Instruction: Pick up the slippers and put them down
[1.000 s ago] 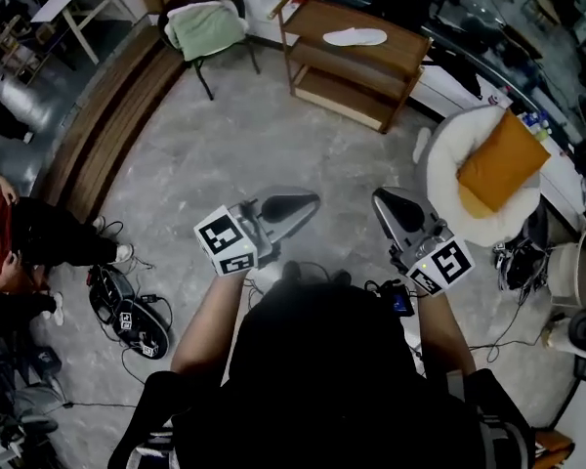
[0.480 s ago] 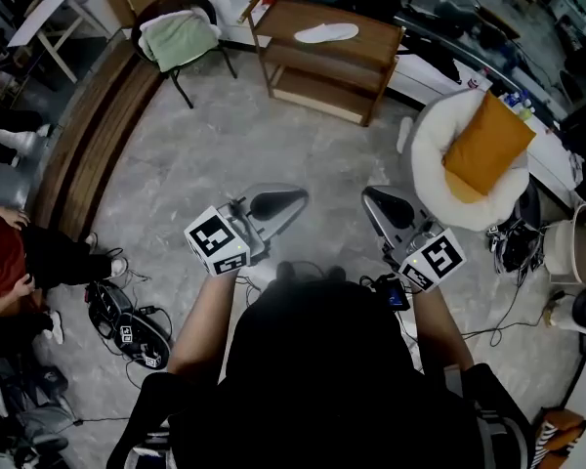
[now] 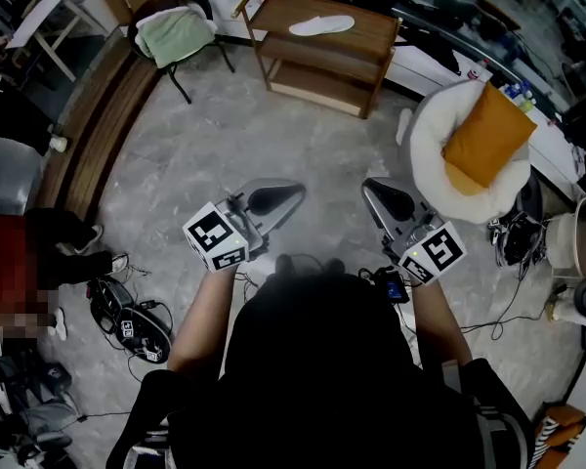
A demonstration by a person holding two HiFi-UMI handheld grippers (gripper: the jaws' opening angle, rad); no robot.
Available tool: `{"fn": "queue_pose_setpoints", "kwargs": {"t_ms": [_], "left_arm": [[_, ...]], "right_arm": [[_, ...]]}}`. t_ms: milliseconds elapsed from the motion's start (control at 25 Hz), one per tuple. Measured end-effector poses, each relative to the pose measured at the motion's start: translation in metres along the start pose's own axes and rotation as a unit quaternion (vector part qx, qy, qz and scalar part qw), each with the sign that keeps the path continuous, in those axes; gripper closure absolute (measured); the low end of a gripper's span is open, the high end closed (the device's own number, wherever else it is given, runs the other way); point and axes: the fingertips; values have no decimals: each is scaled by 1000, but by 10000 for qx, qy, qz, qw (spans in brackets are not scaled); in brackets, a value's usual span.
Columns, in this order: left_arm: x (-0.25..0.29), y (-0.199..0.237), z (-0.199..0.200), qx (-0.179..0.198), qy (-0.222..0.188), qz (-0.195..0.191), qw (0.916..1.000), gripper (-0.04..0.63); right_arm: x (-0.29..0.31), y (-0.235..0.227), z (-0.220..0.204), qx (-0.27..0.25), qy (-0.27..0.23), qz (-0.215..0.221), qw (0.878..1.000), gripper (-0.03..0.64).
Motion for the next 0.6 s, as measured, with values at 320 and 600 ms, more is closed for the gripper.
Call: {"fn": "queue_pose_setpoints", "kwargs": {"t_ms": [320, 600], "left_arm": [[22, -3, -5, 41, 122, 79, 9999, 583], [45, -6, -9, 27, 162, 264, 9995, 583]], "right_arm": [[-20, -20, -1, -61, 9, -37, 10000, 584], [-40, -42, -5, 3, -61, 4, 10000, 584]]}}
Point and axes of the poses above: the fingertips, and each gripper's own axes: x forward along the fingers, y to its left, z out of its top, and after that the axes turned 1 degree about -z, right-handed
